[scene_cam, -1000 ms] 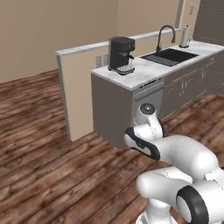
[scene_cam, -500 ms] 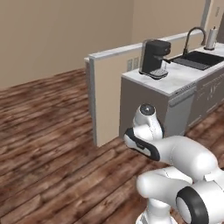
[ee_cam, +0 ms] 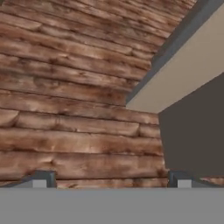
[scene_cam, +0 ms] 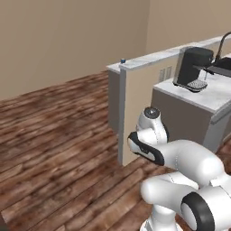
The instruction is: Four empty soda cans are scattered around the kitchen. Gather all the cans and cluster them next to the stove for recycling.
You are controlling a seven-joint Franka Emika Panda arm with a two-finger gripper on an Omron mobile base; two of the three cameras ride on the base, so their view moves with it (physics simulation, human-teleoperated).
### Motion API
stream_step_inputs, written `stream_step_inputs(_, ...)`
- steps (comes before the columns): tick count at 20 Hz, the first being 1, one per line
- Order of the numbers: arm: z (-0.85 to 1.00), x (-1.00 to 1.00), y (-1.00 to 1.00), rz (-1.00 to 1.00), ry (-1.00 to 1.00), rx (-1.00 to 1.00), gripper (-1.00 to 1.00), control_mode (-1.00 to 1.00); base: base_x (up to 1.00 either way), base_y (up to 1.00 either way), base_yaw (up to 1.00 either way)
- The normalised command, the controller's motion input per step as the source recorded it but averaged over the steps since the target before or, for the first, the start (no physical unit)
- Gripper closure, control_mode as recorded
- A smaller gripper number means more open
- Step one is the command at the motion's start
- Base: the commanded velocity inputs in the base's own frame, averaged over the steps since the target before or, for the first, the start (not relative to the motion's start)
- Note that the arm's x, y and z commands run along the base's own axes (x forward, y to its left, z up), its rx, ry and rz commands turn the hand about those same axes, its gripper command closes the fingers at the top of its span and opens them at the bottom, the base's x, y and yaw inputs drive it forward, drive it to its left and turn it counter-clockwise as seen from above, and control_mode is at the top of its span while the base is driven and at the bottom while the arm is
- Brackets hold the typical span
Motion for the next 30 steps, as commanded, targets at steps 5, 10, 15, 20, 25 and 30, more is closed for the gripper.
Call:
stream_step_inputs(5, 0.00, 0.00, 0.00, 0.00, 0.00, 0.00, -1.00, 1.00, 0.68, 0.73, 0.00)
stream_step_inputs(10, 0.00, 0.00, 0.00, 0.00, 0.00, 0.00, -1.00, 1.00, 0.67, 0.64, -0.07)
stream_step_inputs(15, 0.00, 0.00, 0.00, 0.00, 0.00, 0.00, -1.00, 1.00, 0.53, 0.63, -0.18)
stream_step_inputs(20, 0.00, 0.00, 0.00, 0.00, 0.00, 0.00, -1.00, 1.00, 0.41, 0.61, -0.26)
stream_step_inputs(25, 0.00, 0.00, 0.00, 0.00, 0.00, 0.00, -1.00, 1.00, 0.32, 0.67, -0.30)
stream_step_inputs(30, 0.00, 0.00, 0.00, 0.00, 0.00, 0.00, -1.00, 1.00, 0.54, 0.71, -0.26)
